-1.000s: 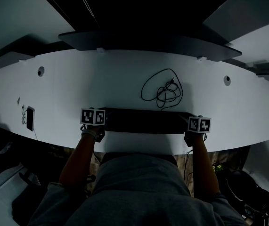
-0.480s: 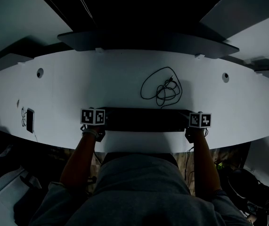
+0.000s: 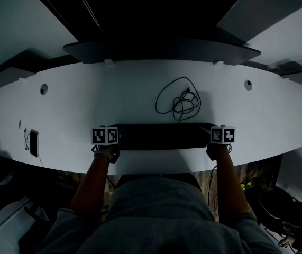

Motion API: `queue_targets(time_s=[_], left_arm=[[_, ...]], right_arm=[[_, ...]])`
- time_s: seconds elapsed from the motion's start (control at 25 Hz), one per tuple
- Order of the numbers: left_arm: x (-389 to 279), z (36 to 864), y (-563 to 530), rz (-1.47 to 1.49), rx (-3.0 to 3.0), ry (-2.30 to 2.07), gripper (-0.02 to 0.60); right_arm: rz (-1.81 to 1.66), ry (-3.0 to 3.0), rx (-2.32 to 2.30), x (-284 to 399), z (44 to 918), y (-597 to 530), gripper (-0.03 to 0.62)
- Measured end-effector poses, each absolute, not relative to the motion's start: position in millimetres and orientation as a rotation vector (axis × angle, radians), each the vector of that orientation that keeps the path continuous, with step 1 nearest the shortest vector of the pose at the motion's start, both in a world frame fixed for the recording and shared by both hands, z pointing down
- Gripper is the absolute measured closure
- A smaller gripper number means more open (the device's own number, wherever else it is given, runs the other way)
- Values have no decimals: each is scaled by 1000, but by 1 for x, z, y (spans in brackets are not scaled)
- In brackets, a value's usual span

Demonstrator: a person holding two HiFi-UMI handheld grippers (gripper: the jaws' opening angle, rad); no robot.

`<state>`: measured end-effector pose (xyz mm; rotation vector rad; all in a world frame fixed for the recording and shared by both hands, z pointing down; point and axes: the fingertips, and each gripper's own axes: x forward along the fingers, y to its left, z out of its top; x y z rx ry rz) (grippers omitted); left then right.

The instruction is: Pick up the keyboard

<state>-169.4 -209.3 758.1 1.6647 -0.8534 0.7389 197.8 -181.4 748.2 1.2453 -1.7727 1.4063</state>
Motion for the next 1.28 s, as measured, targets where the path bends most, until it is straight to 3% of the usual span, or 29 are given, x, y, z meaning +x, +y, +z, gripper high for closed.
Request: queue_targets(time_s=[0.48,1.28], left_arm=[[-175,698,-226,646,1850,-938,350],[-161,489,-273,394,2225,-1233,347]], right_arm=[[1178,-1970,1356,193,682,-200,336],[711,-2395,1538,207,479,-259,336]])
